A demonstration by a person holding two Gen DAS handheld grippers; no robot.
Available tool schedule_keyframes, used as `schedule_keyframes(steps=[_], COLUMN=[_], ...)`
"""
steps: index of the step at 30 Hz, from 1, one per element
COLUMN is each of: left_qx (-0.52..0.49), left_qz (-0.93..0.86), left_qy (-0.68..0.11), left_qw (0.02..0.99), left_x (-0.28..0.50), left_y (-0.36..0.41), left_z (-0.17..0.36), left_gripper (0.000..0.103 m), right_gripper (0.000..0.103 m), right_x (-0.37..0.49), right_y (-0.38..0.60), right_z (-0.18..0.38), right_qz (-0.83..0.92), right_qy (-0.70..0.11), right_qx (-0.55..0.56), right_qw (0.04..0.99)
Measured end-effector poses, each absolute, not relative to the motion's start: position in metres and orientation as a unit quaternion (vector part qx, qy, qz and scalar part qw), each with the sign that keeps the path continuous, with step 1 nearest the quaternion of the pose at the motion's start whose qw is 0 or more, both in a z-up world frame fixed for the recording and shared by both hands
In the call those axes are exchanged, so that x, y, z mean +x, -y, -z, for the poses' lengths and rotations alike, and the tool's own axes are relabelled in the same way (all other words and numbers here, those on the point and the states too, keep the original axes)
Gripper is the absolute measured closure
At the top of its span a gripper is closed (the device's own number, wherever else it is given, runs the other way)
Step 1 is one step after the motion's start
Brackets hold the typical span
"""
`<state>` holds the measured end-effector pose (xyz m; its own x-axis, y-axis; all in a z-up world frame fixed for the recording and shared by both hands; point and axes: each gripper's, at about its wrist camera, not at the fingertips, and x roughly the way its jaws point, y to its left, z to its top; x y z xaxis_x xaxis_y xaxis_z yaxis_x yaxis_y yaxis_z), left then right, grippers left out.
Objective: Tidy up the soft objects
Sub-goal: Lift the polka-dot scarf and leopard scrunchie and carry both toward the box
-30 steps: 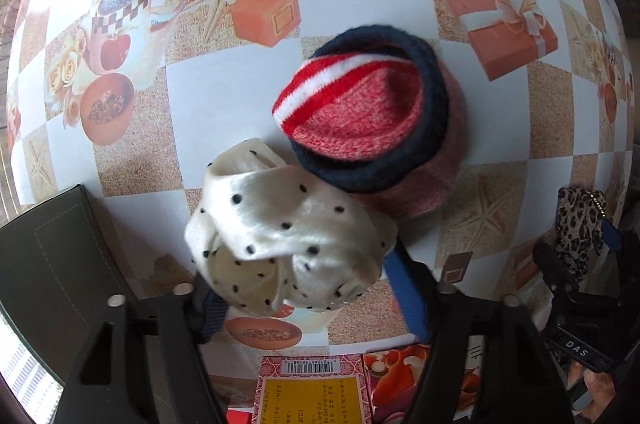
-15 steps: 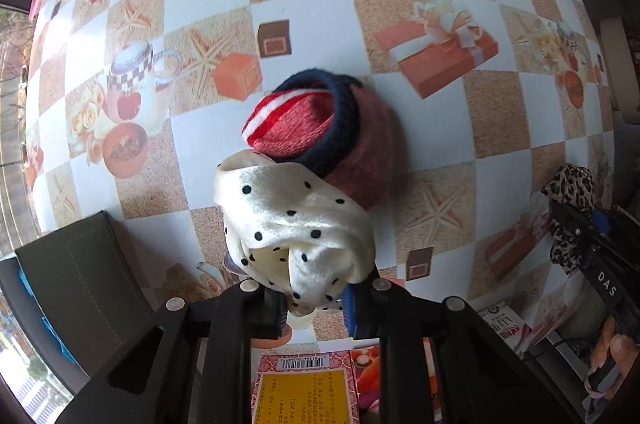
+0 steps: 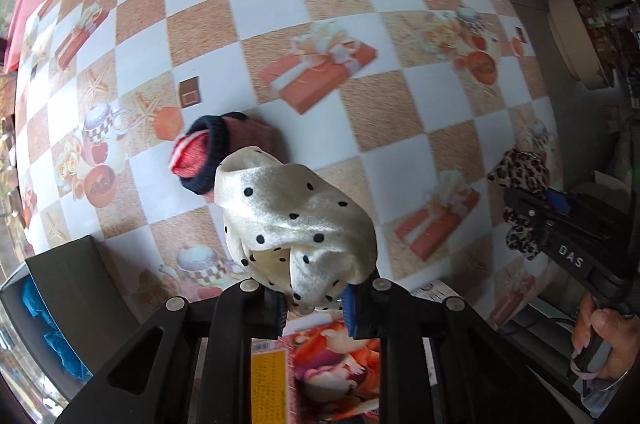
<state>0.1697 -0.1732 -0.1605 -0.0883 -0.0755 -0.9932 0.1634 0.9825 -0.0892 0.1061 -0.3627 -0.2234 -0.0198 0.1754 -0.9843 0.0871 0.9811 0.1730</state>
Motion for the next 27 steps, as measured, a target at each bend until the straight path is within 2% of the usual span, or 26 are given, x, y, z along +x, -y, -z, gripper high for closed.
schedule_keyframes(steps=[27], left_qx=[0.071], left_qz=[0.217], left_qy=[-0.697], left_qw=[0.680], left_x=[0.010], left_y=[0.200], left_z=[0.112], left_gripper=[0.080], right_gripper=[0.072], right_x=[-0.035], right_y=[0.359], right_z=[0.182], right_qz=[0.023], right_qy=[-0.730], right_qx=[0.139], right_qw=[0.669])
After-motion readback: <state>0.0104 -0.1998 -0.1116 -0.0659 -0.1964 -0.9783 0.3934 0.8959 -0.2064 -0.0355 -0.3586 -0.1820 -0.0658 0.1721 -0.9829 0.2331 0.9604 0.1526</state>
